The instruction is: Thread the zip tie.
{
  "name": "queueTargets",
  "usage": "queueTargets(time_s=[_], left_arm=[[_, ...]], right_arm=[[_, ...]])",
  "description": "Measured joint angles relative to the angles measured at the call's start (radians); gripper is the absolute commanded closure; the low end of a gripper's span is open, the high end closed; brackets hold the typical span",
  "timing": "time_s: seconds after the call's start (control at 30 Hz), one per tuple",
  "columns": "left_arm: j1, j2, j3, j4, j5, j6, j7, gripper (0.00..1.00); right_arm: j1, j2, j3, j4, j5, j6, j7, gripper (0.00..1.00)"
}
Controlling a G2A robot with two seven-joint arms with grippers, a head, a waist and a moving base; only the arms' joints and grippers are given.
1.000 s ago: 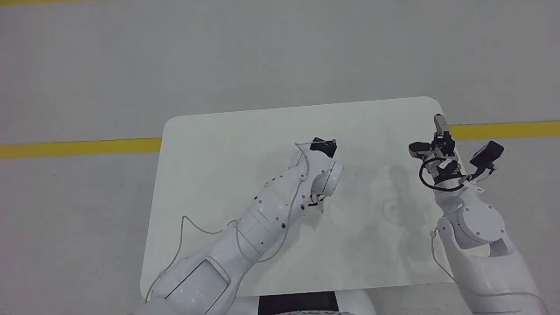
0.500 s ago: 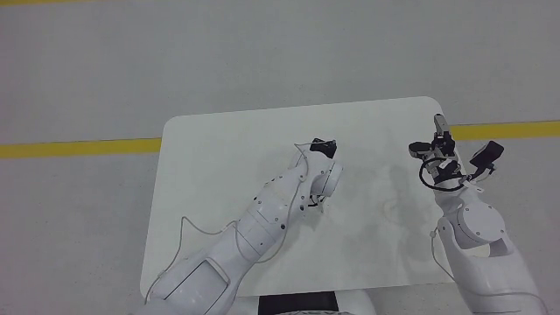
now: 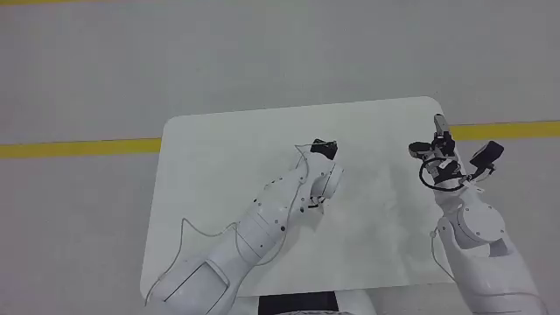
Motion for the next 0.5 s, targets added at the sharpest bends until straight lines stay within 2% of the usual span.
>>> queueTargets(time_s=[0.27, 0.3, 0.33, 0.5], left_arm=[[0.008, -0.002, -0.003, -0.008, 0.01, 0.0, 0.0, 1.0], [0.009, -0.003, -0.003, -0.009, 0.012, 0.0, 0.0, 0.99], [0.009, -0.003, -0.003, -0.009, 0.013, 0.0, 0.0, 0.93], [0.01, -0.005, -0.003, -0.008, 0.017, 0.0, 0.0, 0.86]], right_arm=[[0.0, 0.0, 0.0, 0.0, 0.0, 0.0, 0.0, 0.0], [0.0, 0.0, 0.0, 0.0, 0.0, 0.0, 0.0, 0.0], [0.0, 0.0, 0.0, 0.0, 0.0, 0.0, 0.0, 0.0], [0.0, 0.0, 0.0, 0.0, 0.0, 0.0, 0.0, 0.0]])
